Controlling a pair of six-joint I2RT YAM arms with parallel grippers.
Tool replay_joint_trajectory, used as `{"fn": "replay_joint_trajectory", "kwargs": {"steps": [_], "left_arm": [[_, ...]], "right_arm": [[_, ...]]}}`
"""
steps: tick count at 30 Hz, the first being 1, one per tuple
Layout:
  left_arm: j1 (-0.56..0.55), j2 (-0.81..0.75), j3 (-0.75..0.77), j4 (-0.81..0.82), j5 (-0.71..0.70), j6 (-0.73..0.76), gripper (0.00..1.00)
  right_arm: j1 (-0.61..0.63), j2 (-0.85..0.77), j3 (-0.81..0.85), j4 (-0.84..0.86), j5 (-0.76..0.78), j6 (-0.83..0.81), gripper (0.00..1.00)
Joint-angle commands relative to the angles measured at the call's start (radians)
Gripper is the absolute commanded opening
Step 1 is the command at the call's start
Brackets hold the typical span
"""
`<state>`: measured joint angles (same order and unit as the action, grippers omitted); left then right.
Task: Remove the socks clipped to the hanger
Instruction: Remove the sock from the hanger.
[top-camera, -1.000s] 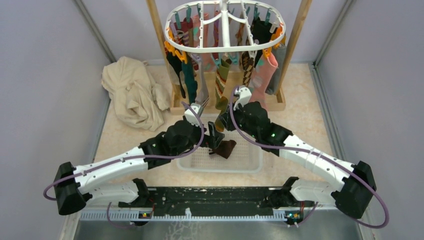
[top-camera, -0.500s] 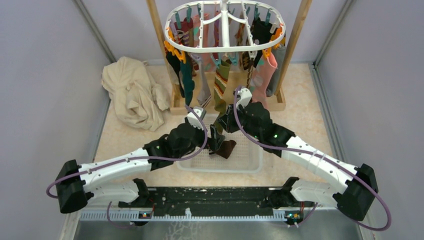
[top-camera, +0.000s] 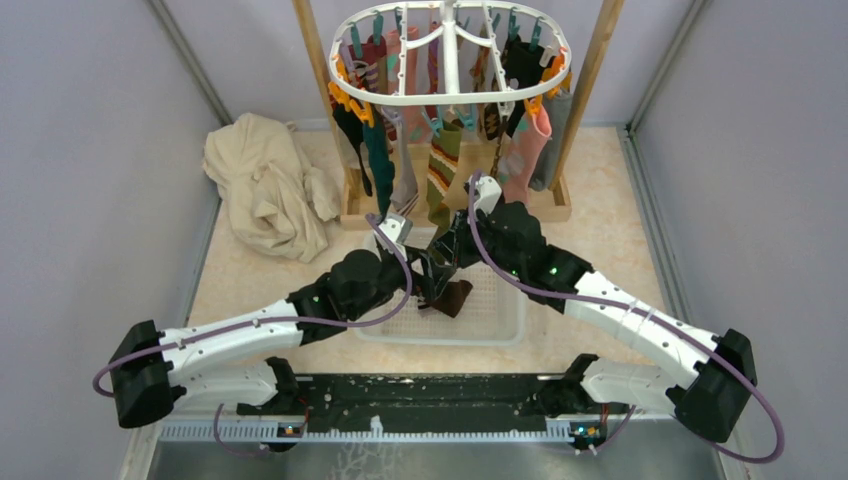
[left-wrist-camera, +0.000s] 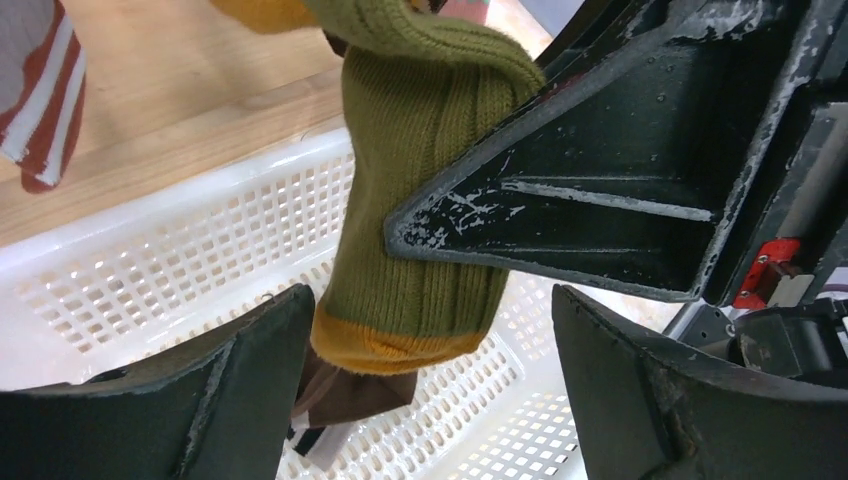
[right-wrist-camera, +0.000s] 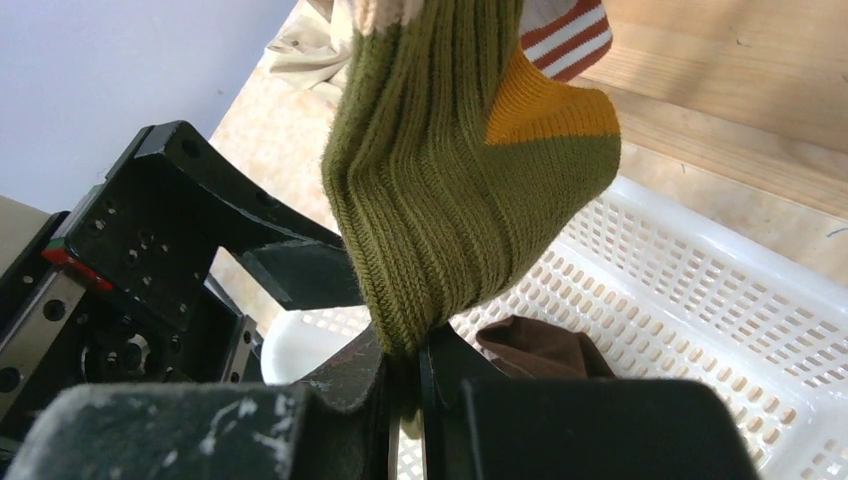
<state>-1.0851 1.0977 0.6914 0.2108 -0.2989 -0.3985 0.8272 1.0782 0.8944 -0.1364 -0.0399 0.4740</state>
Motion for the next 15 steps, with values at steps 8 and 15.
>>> {"fn": "replay_joint_trajectory", "kwargs": {"steps": [8,15], "left_arm": [[-0.006,0.055,0.034,0.084,0.057,0.056,0.50],[-0.006,0.067,0.053,0.071,0.059,0.062,0.05]], "right_arm": [[0.006,-0.046,0.073,0.007,-0.025,0.010,0.08],[0.006,-0.046,0.086,-0.007,-0.020,0.009,0.09]]}}
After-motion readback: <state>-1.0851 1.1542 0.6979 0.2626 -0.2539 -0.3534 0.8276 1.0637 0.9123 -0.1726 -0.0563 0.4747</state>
